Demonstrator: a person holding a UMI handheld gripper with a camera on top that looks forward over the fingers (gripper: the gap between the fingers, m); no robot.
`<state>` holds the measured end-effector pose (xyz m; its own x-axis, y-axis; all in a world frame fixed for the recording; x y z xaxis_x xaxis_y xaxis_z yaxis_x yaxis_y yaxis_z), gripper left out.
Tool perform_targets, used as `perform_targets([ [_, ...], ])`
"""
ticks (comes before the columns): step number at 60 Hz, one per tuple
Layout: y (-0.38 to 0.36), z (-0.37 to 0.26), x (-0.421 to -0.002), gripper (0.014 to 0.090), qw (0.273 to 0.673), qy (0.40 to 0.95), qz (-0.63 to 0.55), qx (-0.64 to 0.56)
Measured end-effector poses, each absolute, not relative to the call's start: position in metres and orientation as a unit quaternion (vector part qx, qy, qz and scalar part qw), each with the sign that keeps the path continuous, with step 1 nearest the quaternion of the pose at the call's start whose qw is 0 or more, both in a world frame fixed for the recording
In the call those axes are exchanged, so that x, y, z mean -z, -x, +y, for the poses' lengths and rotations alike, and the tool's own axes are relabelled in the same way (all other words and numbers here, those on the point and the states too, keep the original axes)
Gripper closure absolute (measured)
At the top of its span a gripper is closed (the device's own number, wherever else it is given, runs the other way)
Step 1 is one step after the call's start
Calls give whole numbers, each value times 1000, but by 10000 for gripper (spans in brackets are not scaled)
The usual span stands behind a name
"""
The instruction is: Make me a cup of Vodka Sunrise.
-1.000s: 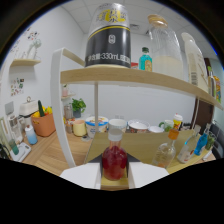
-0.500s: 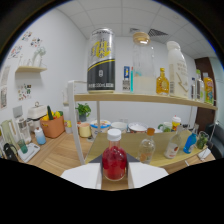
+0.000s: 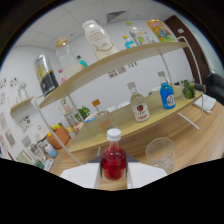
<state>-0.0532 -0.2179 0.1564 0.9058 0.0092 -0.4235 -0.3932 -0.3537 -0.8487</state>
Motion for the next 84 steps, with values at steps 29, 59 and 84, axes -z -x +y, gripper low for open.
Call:
perform_targets([
  [29, 36, -204, -213, 701, 327, 493, 500, -632],
  [59, 23, -207, -231, 701, 313, 429, 532, -660],
  [84, 110, -208, -269, 699, 660, 721, 100, -187],
])
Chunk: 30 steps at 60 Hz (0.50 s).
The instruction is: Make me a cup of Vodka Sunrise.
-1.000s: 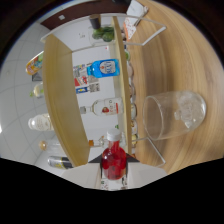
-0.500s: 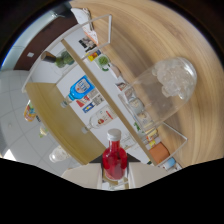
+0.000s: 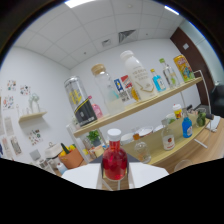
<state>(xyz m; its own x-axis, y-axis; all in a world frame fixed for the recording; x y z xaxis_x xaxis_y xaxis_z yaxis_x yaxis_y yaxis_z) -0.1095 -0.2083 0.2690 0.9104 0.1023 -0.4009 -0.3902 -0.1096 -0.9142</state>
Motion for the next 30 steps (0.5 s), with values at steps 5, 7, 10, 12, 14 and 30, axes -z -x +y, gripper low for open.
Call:
perform_targets([
  [5, 129, -202, -224, 701, 644, 751, 62, -133],
  [7, 140, -200, -202, 700, 630, 766, 47, -120],
  [10, 155, -197, -169, 702, 609, 786, 34, -103],
  [12, 162, -196, -147, 701, 592, 800, 21, -92],
  [14, 169, -196, -126, 702, 575, 814, 7, -80],
  [30, 193, -204, -28, 702, 479, 877, -18, -28],
])
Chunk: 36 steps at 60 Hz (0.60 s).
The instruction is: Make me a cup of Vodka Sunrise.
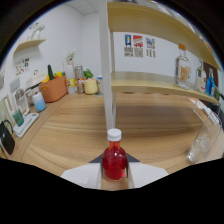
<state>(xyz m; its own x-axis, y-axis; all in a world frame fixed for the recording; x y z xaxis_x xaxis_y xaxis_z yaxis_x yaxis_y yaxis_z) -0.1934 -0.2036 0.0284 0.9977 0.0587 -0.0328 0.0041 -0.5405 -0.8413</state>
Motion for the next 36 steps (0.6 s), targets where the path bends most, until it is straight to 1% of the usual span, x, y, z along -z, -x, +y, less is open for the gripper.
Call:
perform_targets([
  [7, 197, -209, -15, 697, 461, 887, -21, -28],
  [8, 198, -209, -16, 698, 467, 884, -21, -28],
  [18, 197, -220, -14, 690, 465, 885, -17, -26],
  [25, 197, -226, -11, 686, 459, 888, -22, -29],
  [29, 196, -232, -7, 667, 446, 894, -30, -26],
  [32, 195, -236, -4, 617, 438, 898, -30, -30],
  [36, 193, -240, -6, 495, 434, 900, -26, -37],
])
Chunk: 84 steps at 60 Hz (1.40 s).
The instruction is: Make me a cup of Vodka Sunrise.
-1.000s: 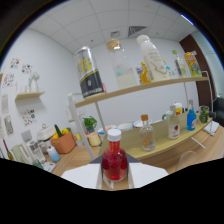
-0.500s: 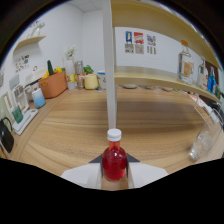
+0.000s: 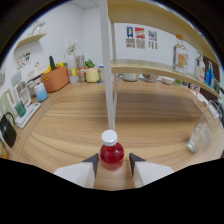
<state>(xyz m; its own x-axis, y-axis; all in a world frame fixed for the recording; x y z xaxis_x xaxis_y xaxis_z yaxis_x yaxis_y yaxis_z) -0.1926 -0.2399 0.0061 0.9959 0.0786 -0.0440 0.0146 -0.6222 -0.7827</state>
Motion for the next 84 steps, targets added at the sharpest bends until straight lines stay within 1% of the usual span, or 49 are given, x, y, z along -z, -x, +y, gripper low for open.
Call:
perform_targets([
  [2, 191, -242, -10, 406, 434, 900, -27, -38],
  [4, 189, -244, -16, 289, 437, 898, -29, -40],
  [6, 188, -245, -26, 211, 444, 894, -32, -45],
  [7, 187, -247, -32, 185, 448, 892, -33, -48],
  [17, 160, -266, -94, 184, 489, 869, -29, -77],
  [24, 115, -286, -122, 184, 500, 863, -17, -68],
  [31, 62, -306, -132, 193, 501, 864, 2, -52],
  [41, -10, -327, -124, 190, 487, 873, 13, -23],
  [48, -48, -331, -142, 189, 494, 869, 18, -16],
  [54, -75, -327, -180, 186, 513, 858, 22, -18],
  [62, -117, -304, -255, 188, 555, 831, 32, -24],
  [69, -156, -269, -318, 188, 593, 803, 42, -26],
  [77, -182, -219, -370, 189, 631, 775, 32, -31],
  [84, -197, -175, -392, 195, 651, 759, 15, -28],
])
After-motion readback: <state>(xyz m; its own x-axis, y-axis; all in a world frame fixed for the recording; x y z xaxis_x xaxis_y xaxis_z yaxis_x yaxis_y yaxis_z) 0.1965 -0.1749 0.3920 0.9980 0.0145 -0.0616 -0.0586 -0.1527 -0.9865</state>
